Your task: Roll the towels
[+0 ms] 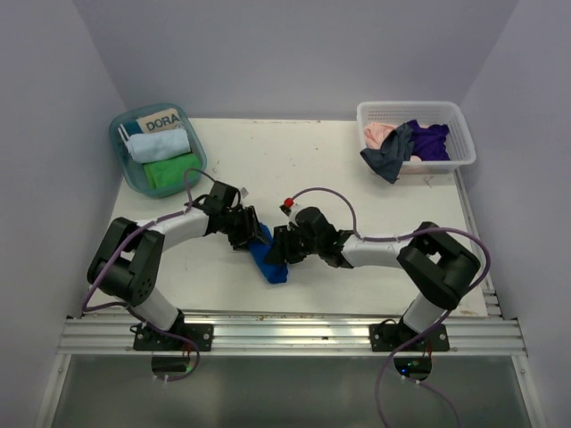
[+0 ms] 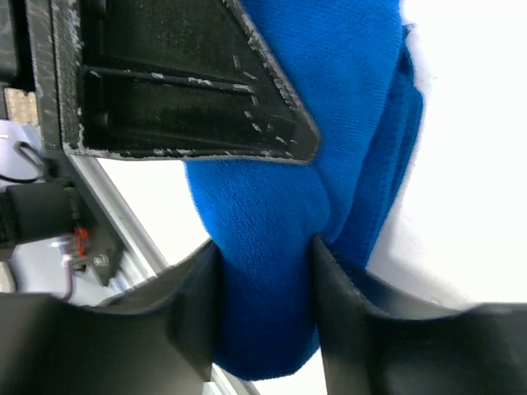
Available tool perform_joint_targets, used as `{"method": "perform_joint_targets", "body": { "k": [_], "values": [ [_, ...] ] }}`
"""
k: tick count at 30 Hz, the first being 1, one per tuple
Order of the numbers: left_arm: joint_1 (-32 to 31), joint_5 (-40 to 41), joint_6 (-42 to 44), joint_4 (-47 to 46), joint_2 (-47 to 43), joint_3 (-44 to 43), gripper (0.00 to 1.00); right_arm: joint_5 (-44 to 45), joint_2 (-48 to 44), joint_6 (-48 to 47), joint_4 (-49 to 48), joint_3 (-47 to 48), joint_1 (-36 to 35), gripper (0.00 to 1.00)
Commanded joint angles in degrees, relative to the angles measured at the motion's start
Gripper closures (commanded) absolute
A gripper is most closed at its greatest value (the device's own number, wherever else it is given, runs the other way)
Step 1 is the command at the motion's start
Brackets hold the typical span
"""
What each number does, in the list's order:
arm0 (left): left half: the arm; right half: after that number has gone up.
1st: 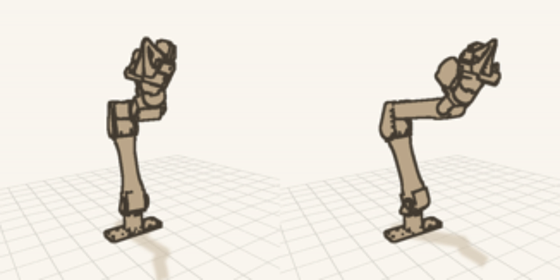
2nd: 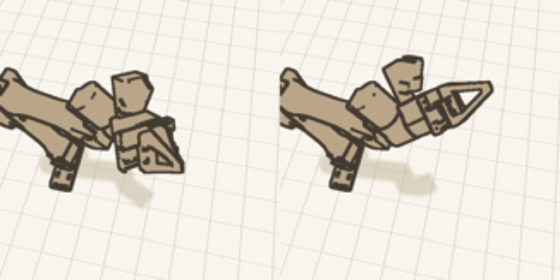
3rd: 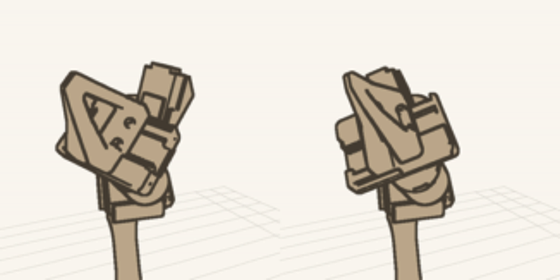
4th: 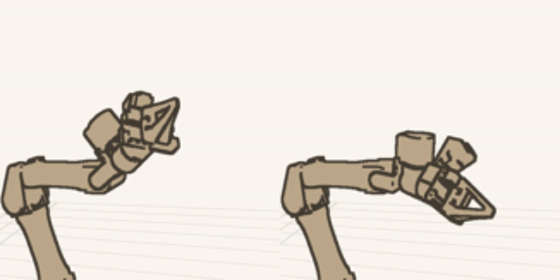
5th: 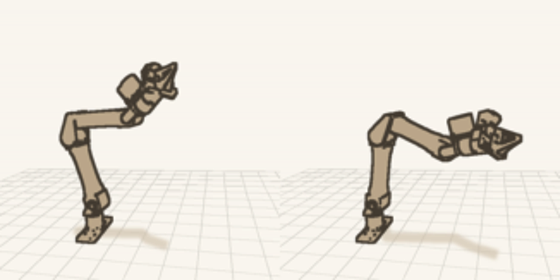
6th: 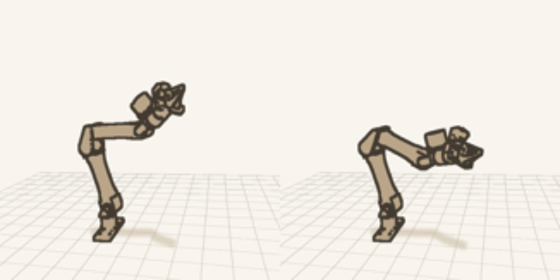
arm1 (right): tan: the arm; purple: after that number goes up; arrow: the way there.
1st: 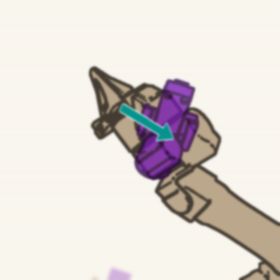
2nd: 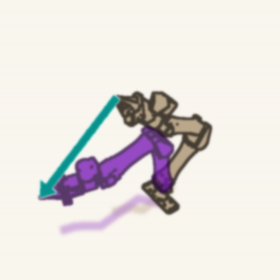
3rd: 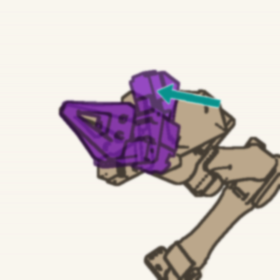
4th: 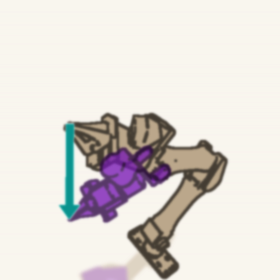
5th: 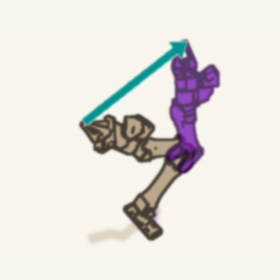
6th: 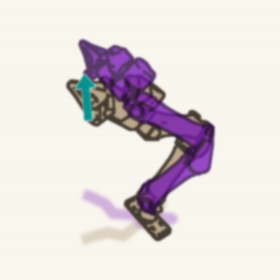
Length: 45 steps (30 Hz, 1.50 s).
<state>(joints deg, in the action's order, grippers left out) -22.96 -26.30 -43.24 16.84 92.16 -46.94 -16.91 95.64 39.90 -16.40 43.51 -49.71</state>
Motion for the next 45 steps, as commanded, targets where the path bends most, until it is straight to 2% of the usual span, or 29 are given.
{"method": "perform_joint_targets", "body": {
  "k": [1, 5, 8, 9, 15, 21, 28, 38, 42, 45],
  "values": [
    [-0.5, 1.5, -1.0, 0.6, -1.5, -0.7, 0.54, 2.7, -1.1, -3.7, 8.1, 3.1, 0.1, 0.5],
    [-0.6, 3.8, -1.2, 3.3, -2.9, -1.7, 0.58, 11.0, -4.7, -9.4, 18.6, 7.6, -0.7, 0.3],
    [-0.6, 4.1, -1.2, 4.0, -3.6, -2.0, 0.58, 19.6, -6.8, -14.1, 26.1, 11.8, -3.3, 0.25],
    [-0.6, 4.1, -1.3, 4.3, -3.7, -2.1, 0.58, 24.8, -7.1, -15.5, 27.7, 12.8, -5.4, 0.24],
    [-0.5, 4.2, -1.3, 5.0, -3.5, -2.2, 0.59, 39.2, -5.3, -23.4, 36.0, 21.4, -14.8, 0.23],
    [-0.5, 4.4, -1.5, 5.0, -3.1, -2.4, 0.59, 47.4, -0.3, -29.0, 38.9, 27.0, -22.6, 0.21],
    [-0.6, 4.7, -1.4, 5.5, -3.0, -2.8, 0.59, 51.5, 6.0, -33.4, 40.2, 29.7, -27.2, 0.2],
    [-0.6, 4.8, -1.3, 5.9, -3.1, -2.7, 0.57, 57.2, 13.3, -32.3, 41.3, 30.1, -28.2, 0.22],
    [-0.5, 4.9, -1.2, 6.1, -3.6, -2.7, 0.54, 57.8, 14.8, -31.7, 41.0, 29.9, -28.2, 0.31],
    [-0.6, 4.9, -1.2, 6.3, -3.9, -2.8, 0.48, 57.4, 15.0, -31.4, 40.5, 29.4, -28.2, 0.43]
  ]
}}
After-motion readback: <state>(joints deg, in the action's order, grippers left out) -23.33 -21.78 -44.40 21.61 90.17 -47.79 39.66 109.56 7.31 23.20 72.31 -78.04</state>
